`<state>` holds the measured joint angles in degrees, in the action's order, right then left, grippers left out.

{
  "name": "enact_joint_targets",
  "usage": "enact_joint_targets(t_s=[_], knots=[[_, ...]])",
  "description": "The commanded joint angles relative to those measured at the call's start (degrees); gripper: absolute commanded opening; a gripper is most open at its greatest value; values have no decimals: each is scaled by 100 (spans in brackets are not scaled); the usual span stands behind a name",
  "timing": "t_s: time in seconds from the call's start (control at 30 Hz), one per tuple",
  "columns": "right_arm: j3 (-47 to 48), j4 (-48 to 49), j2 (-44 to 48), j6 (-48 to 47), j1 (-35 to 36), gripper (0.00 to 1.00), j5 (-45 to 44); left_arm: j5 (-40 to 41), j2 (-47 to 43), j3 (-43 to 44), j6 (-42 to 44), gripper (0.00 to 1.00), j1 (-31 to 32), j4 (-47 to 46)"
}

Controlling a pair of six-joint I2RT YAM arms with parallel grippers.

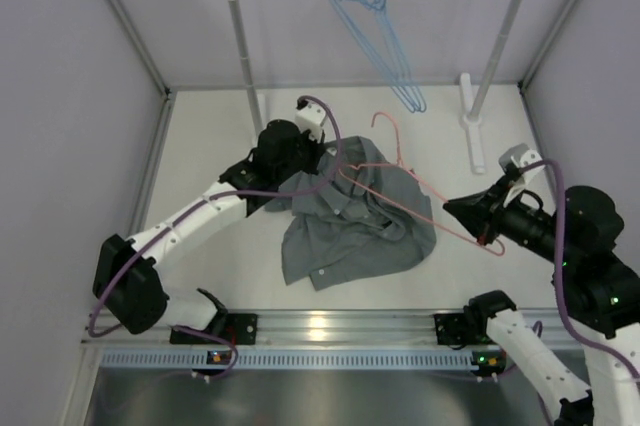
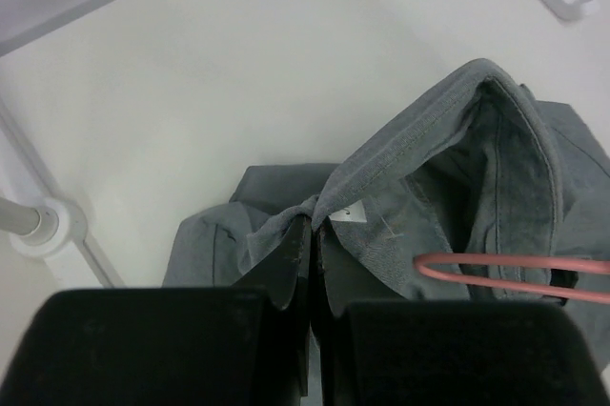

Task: Place the shirt on the hanger

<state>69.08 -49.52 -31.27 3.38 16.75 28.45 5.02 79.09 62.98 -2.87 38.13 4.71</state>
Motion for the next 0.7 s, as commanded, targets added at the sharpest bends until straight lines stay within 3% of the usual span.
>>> enact_joint_targets(t_s=[0.0,0.27,0.33,0.43,0.53,0.67], knots=[[-210,249,-230,-83,3,0,239,-754,-552,180,234,0,-16,-418],[-518,1082,-749,-241,12,0,1416,-2029,-922,249,779,0,-16,-243],[-632,1373,-723,-285,12,0,1375,-2345,-913,311,780,0,-16,-216],[-773,1953,-679,-294,12,0,900,-2191,-782,442,666,0,-16,-216],[-1218,2865,-697,-31,3,0,821,-1857,-536,592,271,0,-16,-190],[-2132,4448,-687,663,3,0,495,-1565,-193,917,-1053,0,-16,38]])
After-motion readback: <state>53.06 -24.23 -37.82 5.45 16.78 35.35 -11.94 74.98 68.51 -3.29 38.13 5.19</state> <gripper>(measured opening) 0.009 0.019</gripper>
